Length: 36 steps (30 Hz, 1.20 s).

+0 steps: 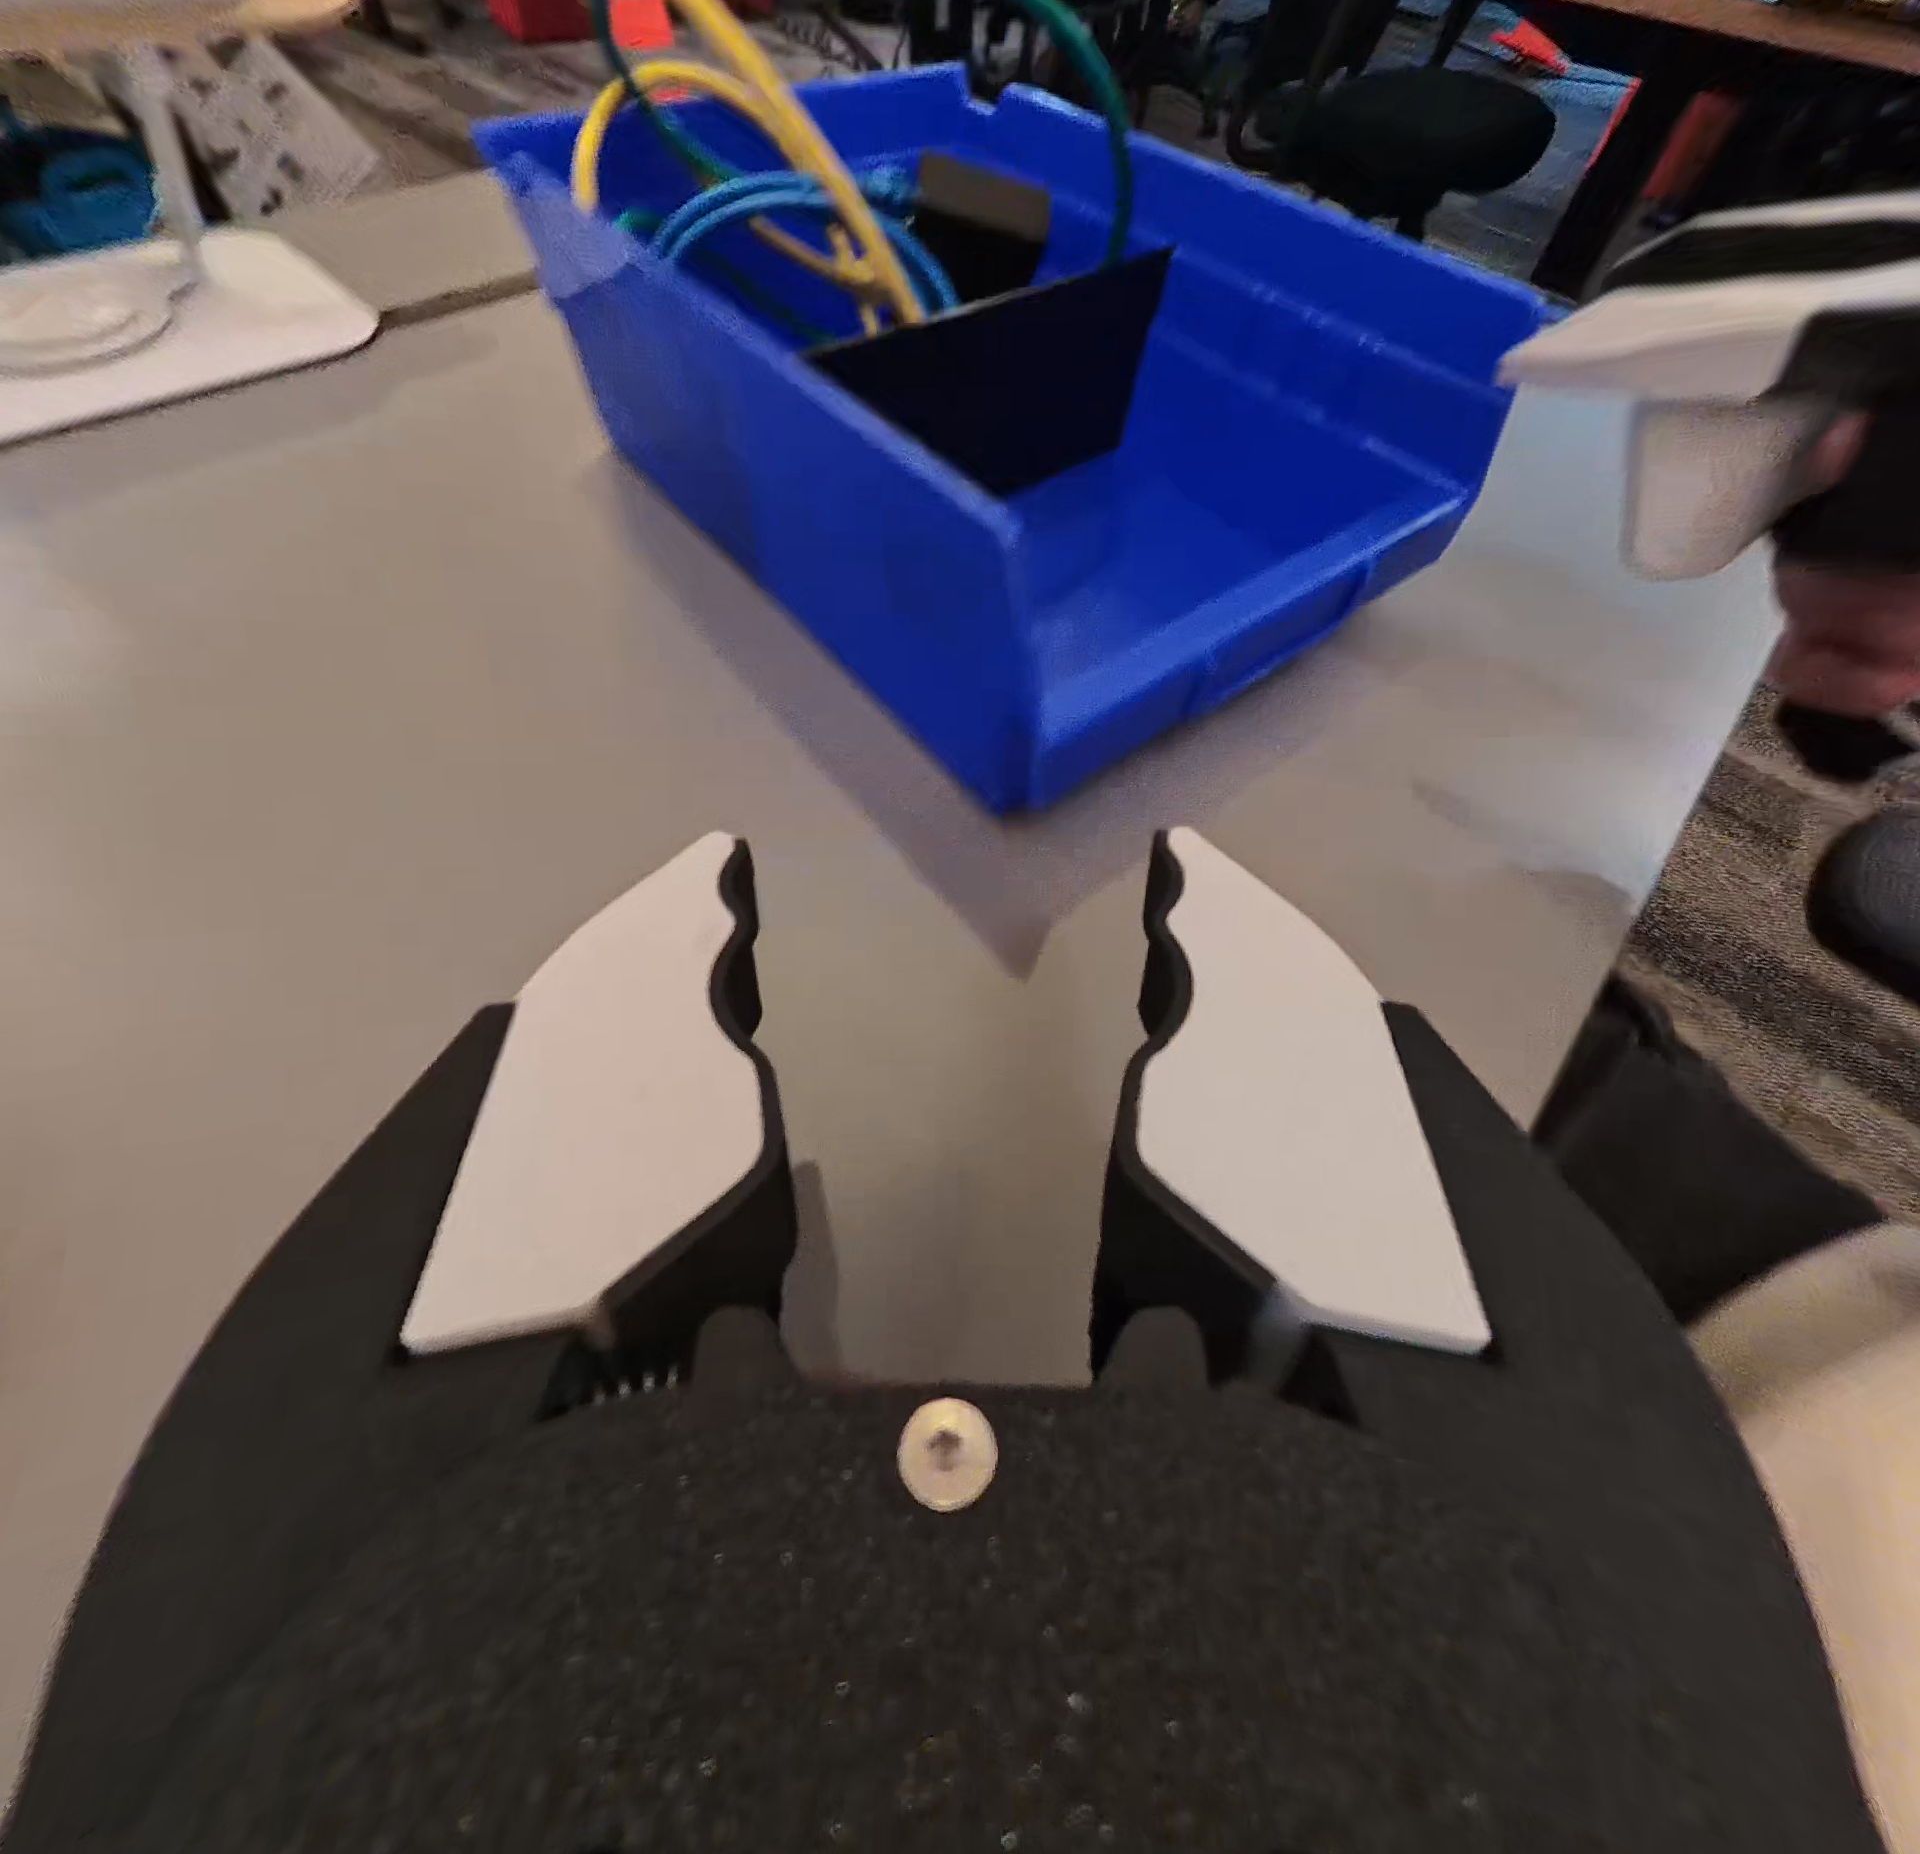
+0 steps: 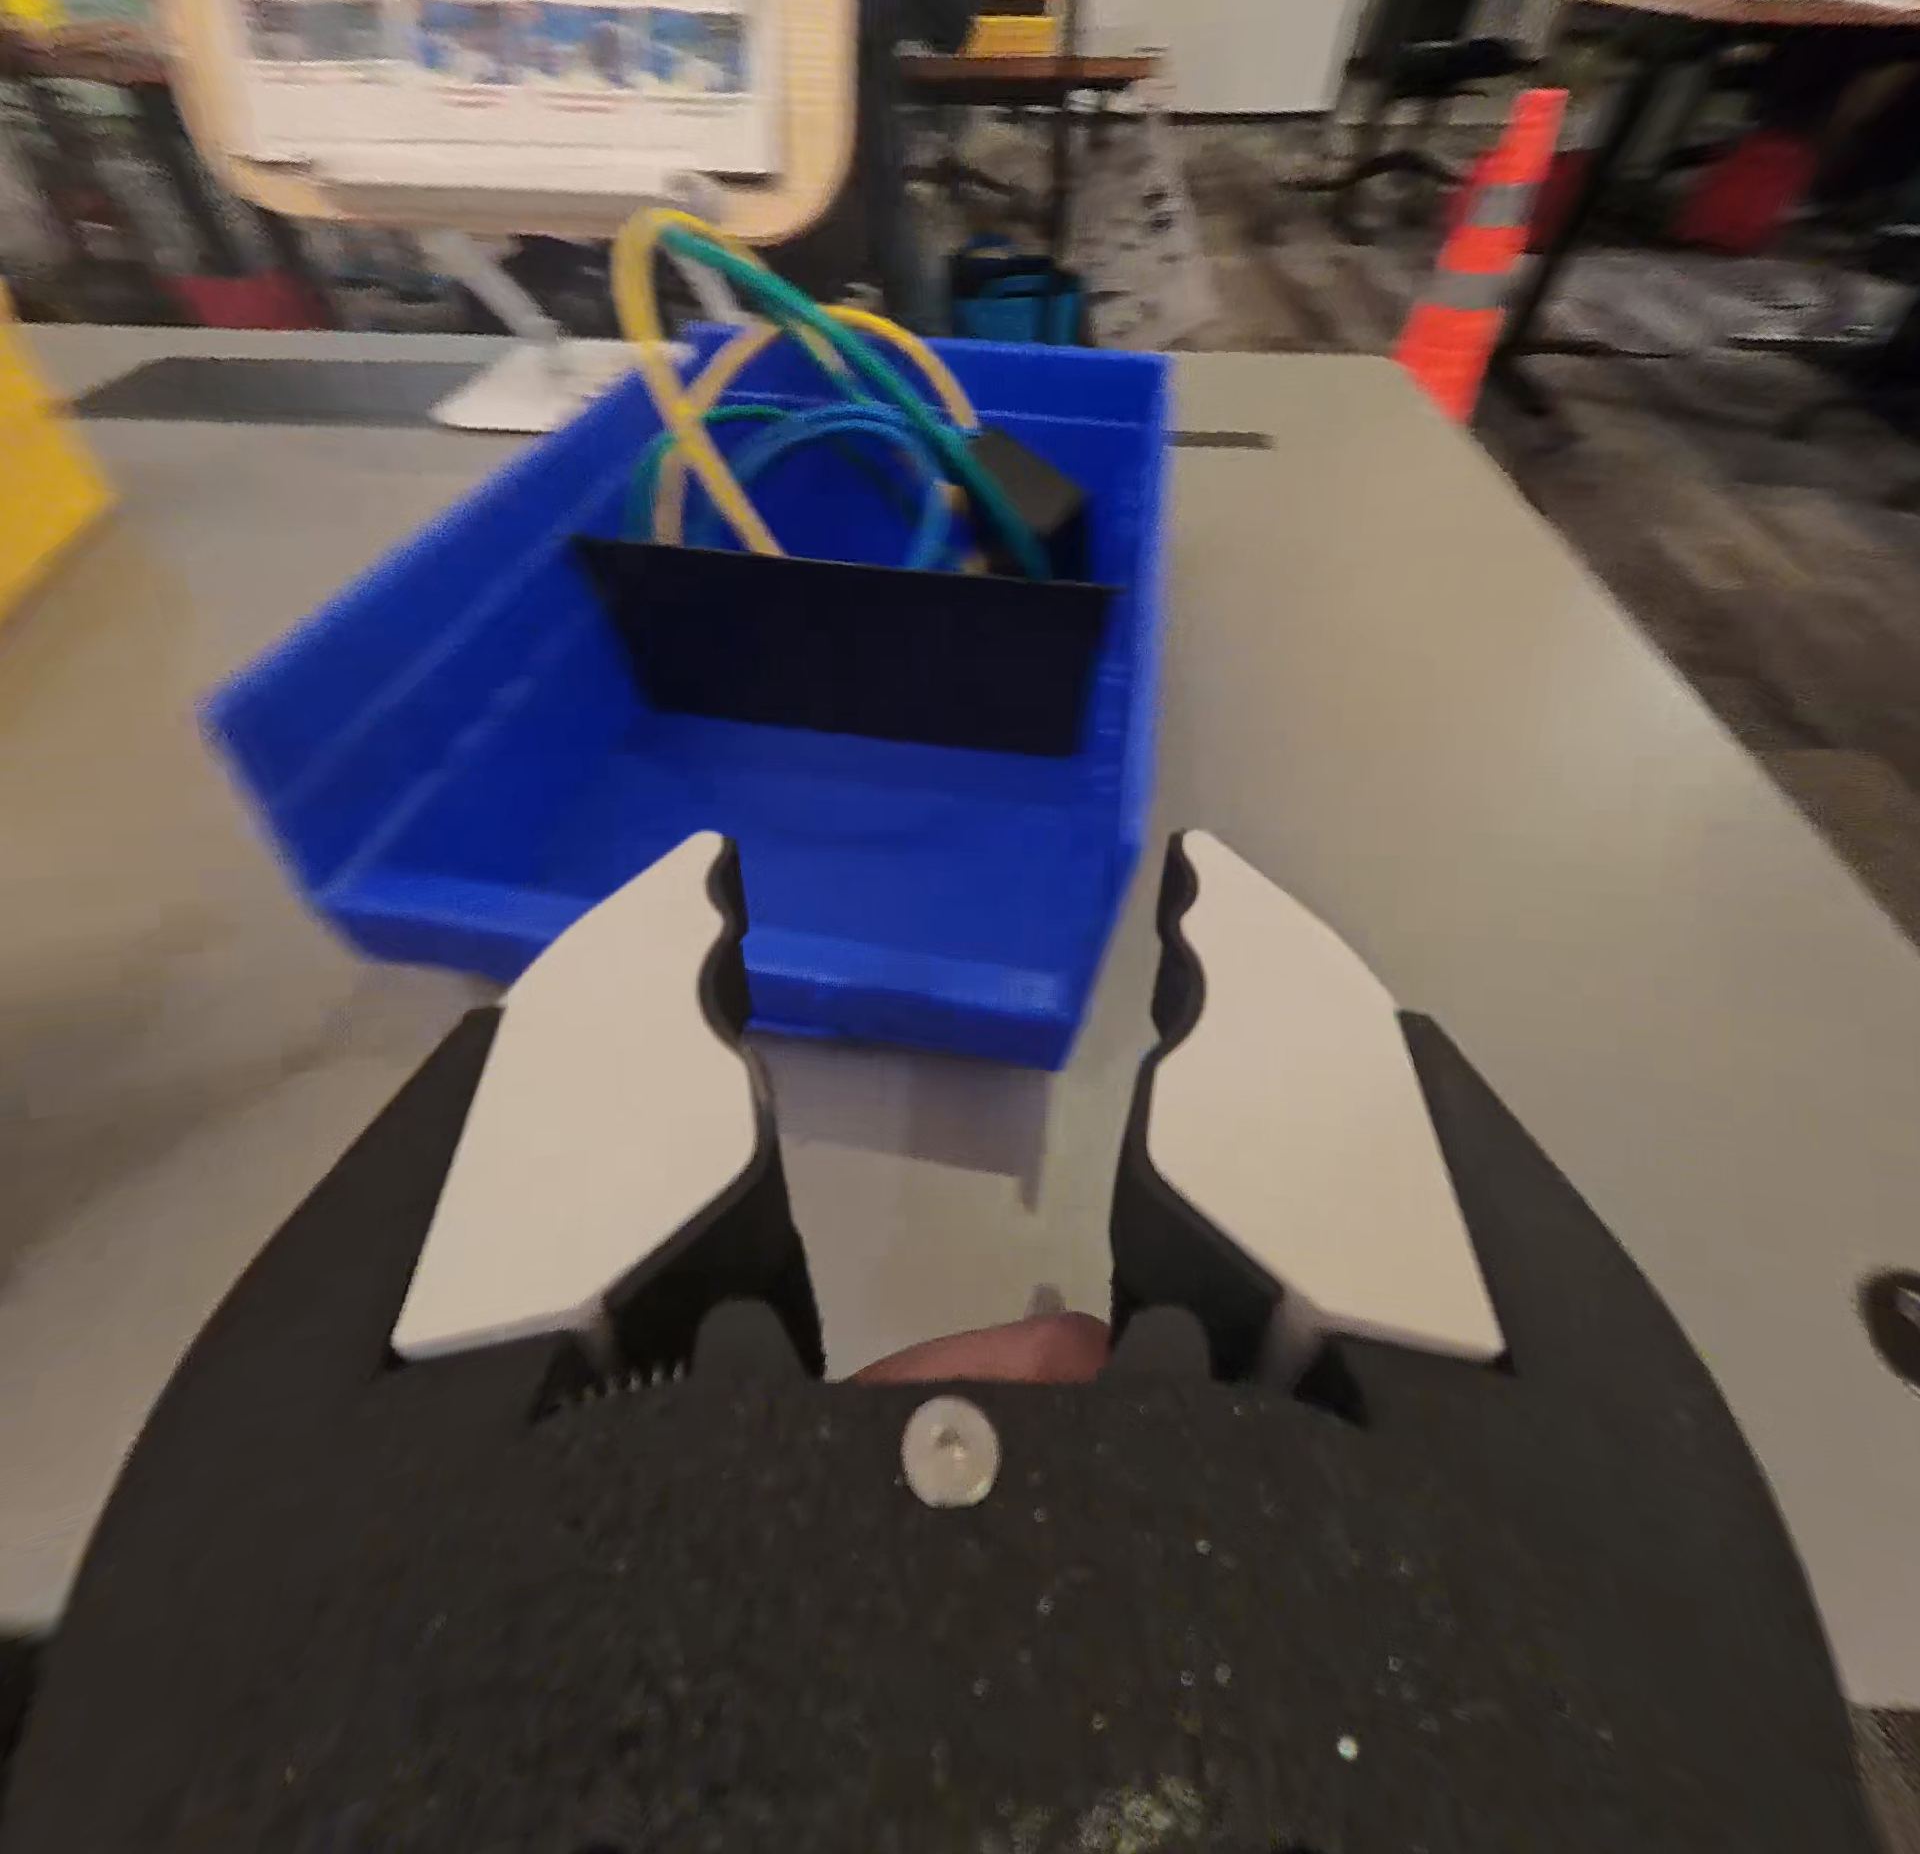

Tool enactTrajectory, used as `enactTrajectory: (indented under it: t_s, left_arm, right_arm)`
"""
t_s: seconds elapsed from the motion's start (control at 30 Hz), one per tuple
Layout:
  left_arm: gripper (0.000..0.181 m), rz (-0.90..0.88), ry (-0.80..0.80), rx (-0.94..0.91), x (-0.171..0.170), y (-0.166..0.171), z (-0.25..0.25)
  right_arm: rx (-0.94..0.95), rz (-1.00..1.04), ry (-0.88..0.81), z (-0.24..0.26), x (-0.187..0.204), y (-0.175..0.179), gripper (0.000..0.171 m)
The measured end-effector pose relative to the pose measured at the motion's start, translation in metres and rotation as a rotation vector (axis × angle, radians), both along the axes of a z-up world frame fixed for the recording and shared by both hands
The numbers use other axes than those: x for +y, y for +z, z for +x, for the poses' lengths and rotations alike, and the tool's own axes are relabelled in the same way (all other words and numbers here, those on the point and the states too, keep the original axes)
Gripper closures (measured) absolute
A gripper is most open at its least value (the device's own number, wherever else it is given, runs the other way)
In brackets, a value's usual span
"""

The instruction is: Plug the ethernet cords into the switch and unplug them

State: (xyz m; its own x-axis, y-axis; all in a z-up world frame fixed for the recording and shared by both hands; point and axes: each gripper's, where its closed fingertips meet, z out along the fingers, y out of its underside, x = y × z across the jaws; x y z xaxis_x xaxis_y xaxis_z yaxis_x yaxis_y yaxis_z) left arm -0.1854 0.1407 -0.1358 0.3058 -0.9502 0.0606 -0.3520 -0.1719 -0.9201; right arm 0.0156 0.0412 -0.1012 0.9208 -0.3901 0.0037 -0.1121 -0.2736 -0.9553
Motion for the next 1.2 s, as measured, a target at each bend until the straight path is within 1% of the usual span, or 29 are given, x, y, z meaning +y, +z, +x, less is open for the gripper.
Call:
enactTrajectory:
  t_s: [0.07,0.13,0.17,0.2,0.23,0.27,0.33,0.37,0.4,0.47,0.53,0.63,0.8,0.9,1.0,1.1,1.13,1.17,1.2]
  left_arm:
    - [0.106,0.029,-0.003,-0.002,0.000,0.004,0.040]
    - [0.108,0.024,0.030,0.009,0.006,0.003,0.076]
    - [0.115,0.005,0.059,0.027,0.011,-0.002,0.089]
    - [0.126,-0.023,0.078,0.060,0.015,-0.010,0.097]
    - [0.142,-0.034,0.092,0.105,0.018,-0.020,0.100]
    - [0.157,-0.009,0.109,0.134,0.023,-0.026,0.097]
    - [0.165,0.047,0.174,0.150,0.037,-0.026,0.086]
    - [0.167,0.060,0.207,0.162,0.043,-0.025,0.078]
    - [0.168,0.065,0.221,0.159,0.049,-0.023,0.072]
    - [0.170,0.077,0.249,0.141,0.060,-0.016,0.059]
    - [0.172,0.086,0.285,0.127,0.075,-0.005,0.042]
    - [0.175,0.086,0.358,0.089,0.103,0.013,0.008]
    - [0.176,0.134,0.503,0.081,0.142,0.020,-0.049]
    - [0.176,0.145,0.558,0.085,0.158,0.015,-0.068]
    - [0.176,0.164,0.595,0.100,0.165,0.002,-0.074]
    - [0.173,0.163,0.643,0.118,0.160,-0.007,-0.078]
    - [0.158,0.123,0.627,0.130,0.156,-0.012,-0.075]
    - [0.138,0.050,0.587,0.139,0.149,-0.018,-0.071]
    - [0.130,-0.032,0.550,0.127,0.140,-0.021,-0.069]
  right_arm:
    - [0.015,-0.070,-0.094,0.025,0.003,-0.021,0.096]
    - [0.069,-0.123,-0.111,0.034,0.013,-0.042,0.098]
    - [0.091,-0.140,-0.116,0.037,0.017,-0.051,0.099]
    - [0.111,-0.159,-0.130,0.040,0.021,-0.060,0.104]
    - [0.133,-0.166,-0.123,0.040,0.027,-0.065,0.109]
    - [0.169,-0.134,-0.097,0.036,0.033,-0.063,0.121]
    - [0.230,-0.096,-0.096,0.031,0.039,-0.058,0.145]
    - [0.265,-0.115,-0.113,0.029,0.040,-0.059,0.158]
    - [0.276,-0.125,-0.123,0.026,0.044,-0.059,0.166]
    - [0.204,-0.110,-0.132,0.016,0.055,-0.053,0.168]
    - [0.111,-0.086,-0.122,0.002,0.070,-0.037,0.169]
    - [0.096,-0.012,-0.066,-0.027,0.102,-0.013,0.168]
    - [0.069,0.002,0.018,-0.073,0.161,-0.010,0.169]
    - [0.054,-0.002,0.050,-0.090,0.186,-0.016,0.168]
    - [0.026,-0.001,0.057,-0.094,0.197,-0.025,0.168]
    - [-0.023,-0.059,0.095,-0.095,0.195,-0.036,0.167]
    - [-0.026,-0.094,0.132,-0.097,0.194,-0.043,0.166]
    - [-0.021,-0.125,0.185,-0.100,0.191,-0.049,0.165]
    - [-0.015,-0.146,0.243,-0.105,0.187,-0.054,0.165]
